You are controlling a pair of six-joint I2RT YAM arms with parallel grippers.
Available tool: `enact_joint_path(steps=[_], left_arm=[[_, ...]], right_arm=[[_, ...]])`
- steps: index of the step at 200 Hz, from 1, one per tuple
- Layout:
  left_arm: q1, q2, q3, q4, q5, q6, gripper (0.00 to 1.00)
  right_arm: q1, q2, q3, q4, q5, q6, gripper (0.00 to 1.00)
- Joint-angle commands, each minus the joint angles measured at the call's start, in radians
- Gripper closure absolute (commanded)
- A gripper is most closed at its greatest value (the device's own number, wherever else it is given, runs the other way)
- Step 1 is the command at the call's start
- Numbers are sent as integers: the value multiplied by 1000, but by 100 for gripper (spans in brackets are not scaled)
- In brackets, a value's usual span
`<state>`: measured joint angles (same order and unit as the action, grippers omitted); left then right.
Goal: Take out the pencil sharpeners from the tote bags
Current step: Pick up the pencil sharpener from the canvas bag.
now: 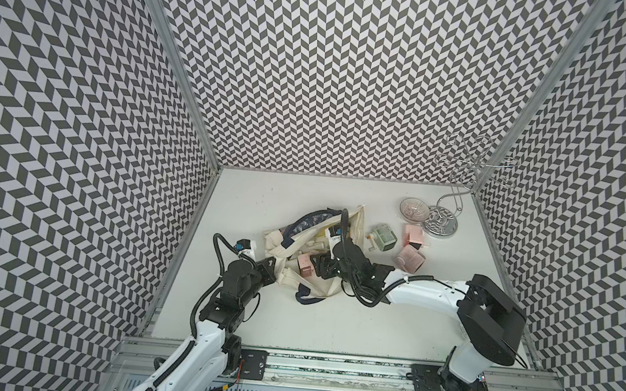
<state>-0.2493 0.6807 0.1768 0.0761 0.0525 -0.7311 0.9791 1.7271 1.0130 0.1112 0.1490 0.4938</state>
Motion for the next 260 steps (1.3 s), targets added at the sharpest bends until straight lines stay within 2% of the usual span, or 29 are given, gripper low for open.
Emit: enact_joint_path(steps=[1,46,73,129,157,181,203,235,260], left_arm=[[4,6,15,-110,-69,13,100],[-40,-37,28,-153,-141,36,100],[-51,-36,24,-148,-148,38,100],[-53,-20,27,-145,-152,38,100],[-53,-23,26,-145,-160,38,100],[-54,-23,26,-147,-164,38,100],[-54,-23,26,-147,-169,37,100],[-54,-14,27,-140,-174,37,100],[-54,-6,29,-136,-174,38,100]], right_arm=[[17,73,47,-73,-4,-13,26],[40,202,176,-174,-39,-63,0],[45,275,238,-200,-31,-72,0],[46,393,359,-316,91,-55,0],[46,339,324,-279,106,-54,17],[46,273,286,-248,118,-57,28],[47,205,237,-207,131,-54,33],[46,37,83,-39,132,-51,38],[46,-76,18,30,144,-43,39]])
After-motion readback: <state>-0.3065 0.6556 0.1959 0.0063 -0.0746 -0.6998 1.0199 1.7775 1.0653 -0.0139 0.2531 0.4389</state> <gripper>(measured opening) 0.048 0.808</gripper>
